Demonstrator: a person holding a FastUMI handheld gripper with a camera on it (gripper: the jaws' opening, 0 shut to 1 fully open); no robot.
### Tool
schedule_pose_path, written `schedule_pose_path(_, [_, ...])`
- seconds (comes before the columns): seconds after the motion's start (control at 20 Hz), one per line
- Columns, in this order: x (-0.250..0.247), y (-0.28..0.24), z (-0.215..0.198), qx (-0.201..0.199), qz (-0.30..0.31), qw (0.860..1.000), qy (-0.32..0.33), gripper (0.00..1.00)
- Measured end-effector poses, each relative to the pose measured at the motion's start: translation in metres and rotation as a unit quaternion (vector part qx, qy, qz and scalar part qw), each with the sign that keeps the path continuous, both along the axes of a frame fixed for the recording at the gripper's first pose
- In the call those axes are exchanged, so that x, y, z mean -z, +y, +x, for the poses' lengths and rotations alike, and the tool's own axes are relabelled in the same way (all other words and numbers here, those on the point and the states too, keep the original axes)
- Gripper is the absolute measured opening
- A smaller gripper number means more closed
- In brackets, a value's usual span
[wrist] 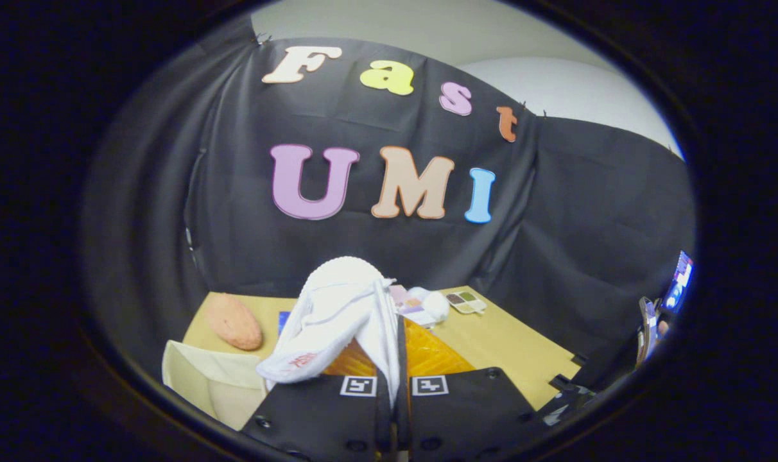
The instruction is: Open the storage box then place both shoes into the box .Put the left shoe in first, then the right shoe, with the right side of both shoes facing outward in a uniform manner.
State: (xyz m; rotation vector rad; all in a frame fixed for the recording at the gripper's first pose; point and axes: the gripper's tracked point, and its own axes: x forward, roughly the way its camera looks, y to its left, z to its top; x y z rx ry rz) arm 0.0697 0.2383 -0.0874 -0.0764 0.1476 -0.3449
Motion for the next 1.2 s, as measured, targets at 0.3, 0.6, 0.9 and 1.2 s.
schedule_pose_path(0.3, [0.007,0.093,-0.006,-0.073,0.040,0.996,0.024,0.06])
schedule_pose_path(0.6, [0.085,0.172,-0.016,-0.137,0.081,0.982,0.105,0.07])
schedule_pose_path(0.9, [0.168,0.217,-0.015,-0.148,0.069,0.963,0.213,0.08])
schedule_pose_path(1.2, [0.208,0.223,-0.007,-0.133,0.087,0.941,0.299,0.11])
